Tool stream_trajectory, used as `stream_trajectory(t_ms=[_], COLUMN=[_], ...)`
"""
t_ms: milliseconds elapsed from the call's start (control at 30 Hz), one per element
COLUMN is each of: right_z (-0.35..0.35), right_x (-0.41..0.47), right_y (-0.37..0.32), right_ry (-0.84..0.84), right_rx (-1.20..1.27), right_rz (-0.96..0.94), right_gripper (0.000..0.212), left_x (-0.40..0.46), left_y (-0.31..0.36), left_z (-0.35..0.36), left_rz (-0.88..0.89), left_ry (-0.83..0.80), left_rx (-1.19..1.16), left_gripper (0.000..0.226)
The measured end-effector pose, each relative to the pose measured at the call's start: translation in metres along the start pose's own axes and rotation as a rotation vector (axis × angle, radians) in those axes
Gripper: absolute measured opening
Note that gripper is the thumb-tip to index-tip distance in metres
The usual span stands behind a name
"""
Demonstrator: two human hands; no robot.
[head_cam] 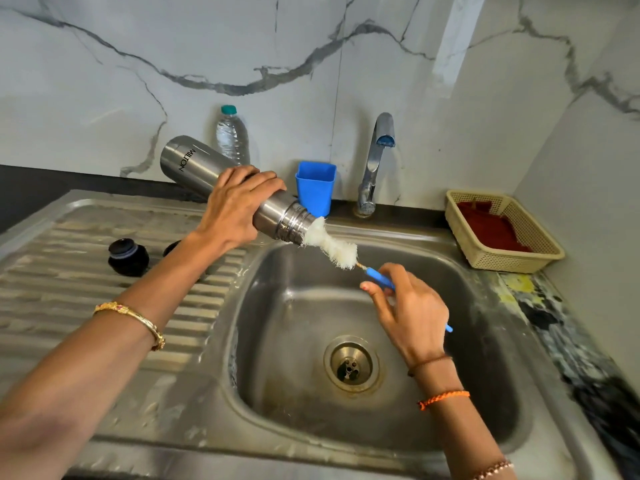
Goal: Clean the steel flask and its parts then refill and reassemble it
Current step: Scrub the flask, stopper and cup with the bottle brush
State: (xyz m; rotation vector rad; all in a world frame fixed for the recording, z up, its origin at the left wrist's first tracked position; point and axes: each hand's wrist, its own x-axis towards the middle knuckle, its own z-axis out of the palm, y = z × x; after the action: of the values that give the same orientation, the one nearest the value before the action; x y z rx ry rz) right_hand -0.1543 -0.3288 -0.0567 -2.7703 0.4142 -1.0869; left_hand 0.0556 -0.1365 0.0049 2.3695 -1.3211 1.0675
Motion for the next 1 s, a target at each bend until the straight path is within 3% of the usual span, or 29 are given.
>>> stream_trajectory(t_ms=[133,200,367,533,667,767,833,867,967,1000], right_z=[0.004,0.002,-0.008,-0.014,-0.01,-0.007,-0.006,-0.004,0.006,0.009], right_x=[-0.012,-0.015,-0.017,0.0,0.014,0.015,0.017,0.015,0.006,0.001], right_y=[0.025,0.026,0.015,0.015,0.01,-0.004,-0.005,-0.006,-0.005,-0.004], right_ry=[0.253,0.317,0.216,-0.373,-0.578,-0.779,-0.727,-0.645,-0.213,-0.053], right_rx=[-0.147,-0.122,0.044,0.347,0.842,1.044,1.015,0.899,0.143,-0.002], right_rz=[-0.084,-0.033,0.208,0.361,0.633,0.871,0.809,0.689,0.212,0.084], right_gripper=[0.049,0.04,0.03,0.023,0.039,0.039,0.039,0.037,0.026,0.026], left_x=[0.006,0.011,0.015,0.007,0.003,0.003,0.007,0.008,0.008,0.007], left_y=[0.005,0.013,0.027,0.029,0.046,0.065,0.064,0.059,0.053,0.056], left_z=[0.003,0.004,0.005,0.006,0.014,0.02,0.02,0.018,0.019,0.02], left_rz=[-0.043,-0.027,-0.06,0.056,0.114,0.226,0.234,0.236,0.172,0.155], left_ry=[-0.036,-0.036,-0.027,-0.051,-0.031,0.005,0.01,-0.006,-0.019,-0.014], left_rx=[-0.008,-0.015,-0.051,-0.101,-0.136,-0.107,-0.081,-0.061,-0.017,-0.022], left_gripper=[0.075,0.072,0.069,0.073,0.087,0.085,0.086,0.088,0.092,0.092])
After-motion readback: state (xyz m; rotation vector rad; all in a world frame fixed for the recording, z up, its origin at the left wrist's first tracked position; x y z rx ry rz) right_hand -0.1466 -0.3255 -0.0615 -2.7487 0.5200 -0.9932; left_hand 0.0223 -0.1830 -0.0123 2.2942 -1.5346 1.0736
